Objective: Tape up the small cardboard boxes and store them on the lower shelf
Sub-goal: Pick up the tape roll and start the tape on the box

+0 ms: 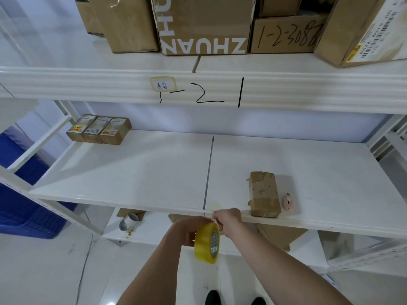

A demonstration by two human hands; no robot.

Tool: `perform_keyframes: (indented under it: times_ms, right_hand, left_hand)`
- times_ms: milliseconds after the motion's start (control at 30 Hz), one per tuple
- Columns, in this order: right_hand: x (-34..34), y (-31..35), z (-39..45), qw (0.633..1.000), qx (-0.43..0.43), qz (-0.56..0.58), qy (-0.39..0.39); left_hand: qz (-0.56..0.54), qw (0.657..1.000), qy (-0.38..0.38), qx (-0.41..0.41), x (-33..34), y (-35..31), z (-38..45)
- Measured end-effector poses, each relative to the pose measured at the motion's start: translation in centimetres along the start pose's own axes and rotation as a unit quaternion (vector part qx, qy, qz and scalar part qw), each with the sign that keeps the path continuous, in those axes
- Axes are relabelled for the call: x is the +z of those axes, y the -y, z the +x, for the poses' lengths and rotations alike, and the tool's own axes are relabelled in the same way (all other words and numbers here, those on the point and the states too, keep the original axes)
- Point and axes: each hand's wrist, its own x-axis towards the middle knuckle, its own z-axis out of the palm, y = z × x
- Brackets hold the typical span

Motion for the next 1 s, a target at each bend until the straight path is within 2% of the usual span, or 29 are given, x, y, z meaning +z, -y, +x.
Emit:
perform_keyframes:
  times_ms: [167,367,533,700,1000]
  right_hand:
    - [1.0,0.9,-1.0,0.992,-0.057,-0.095,-0.061]
    - [1.3,1.0,-1.3,0.964,-0.144,-0.201,-0.099]
    - [1.3,1.3,-1.7,0.936,-0.186,-0.283,-0.098]
    - [1.6,1.5,-2.3,0.91,-0.215,-0.333,-0.12]
    - [2.2,1.1,-3.8,0.854,-0.303,-0.408,-0.114]
  left_hand:
    - [-0.05,0.998,0.037,-0.007,0.0,0.3,-0.2]
    - [-0.105,0.99,0.089,-0.014,-0.4,0.6,0.0]
    - [-0.104,0.99,0.095,-0.028,-0.9,0.7,0.6]
    - [-0.122,0.986,0.109,-0.033,-1.2,1.1,1.1]
    - [-0.153,0.978,0.137,-0.042,-2.2,1.4,1.0]
